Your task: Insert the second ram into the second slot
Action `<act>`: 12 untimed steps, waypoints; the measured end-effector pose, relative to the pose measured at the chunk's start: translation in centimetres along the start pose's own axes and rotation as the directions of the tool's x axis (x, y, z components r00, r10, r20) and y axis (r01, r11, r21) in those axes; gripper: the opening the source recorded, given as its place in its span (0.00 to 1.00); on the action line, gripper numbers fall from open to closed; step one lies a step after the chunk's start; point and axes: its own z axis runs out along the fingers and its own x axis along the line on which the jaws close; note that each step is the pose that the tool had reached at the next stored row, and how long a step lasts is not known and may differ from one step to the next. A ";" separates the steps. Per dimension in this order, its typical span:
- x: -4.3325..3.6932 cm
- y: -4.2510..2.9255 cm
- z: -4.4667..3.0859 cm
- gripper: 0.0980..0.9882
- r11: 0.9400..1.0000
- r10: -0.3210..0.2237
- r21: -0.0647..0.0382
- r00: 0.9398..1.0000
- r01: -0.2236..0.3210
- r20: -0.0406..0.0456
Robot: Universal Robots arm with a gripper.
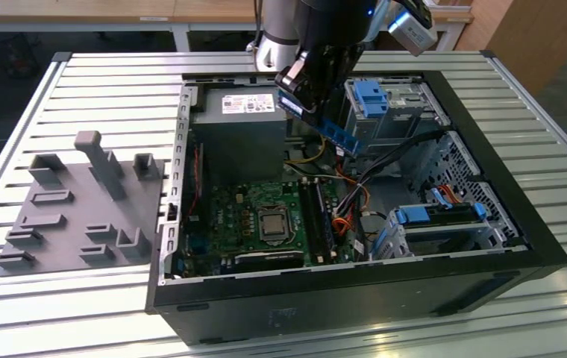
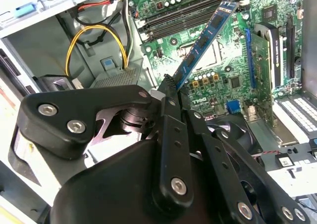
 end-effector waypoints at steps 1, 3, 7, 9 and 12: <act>0.00 0.00 0.00 0.04 1.000 0.002 0.000 1.000 -0.002 0.000; 0.00 0.00 0.00 0.04 1.000 0.006 0.000 1.000 -0.006 0.000; 0.00 0.00 0.00 0.04 1.000 0.013 0.000 1.000 -0.013 0.000; 0.00 0.00 0.00 0.04 1.000 0.018 0.000 1.000 -0.018 0.001; 0.00 0.00 0.00 0.04 1.000 0.026 0.000 1.000 -0.026 0.001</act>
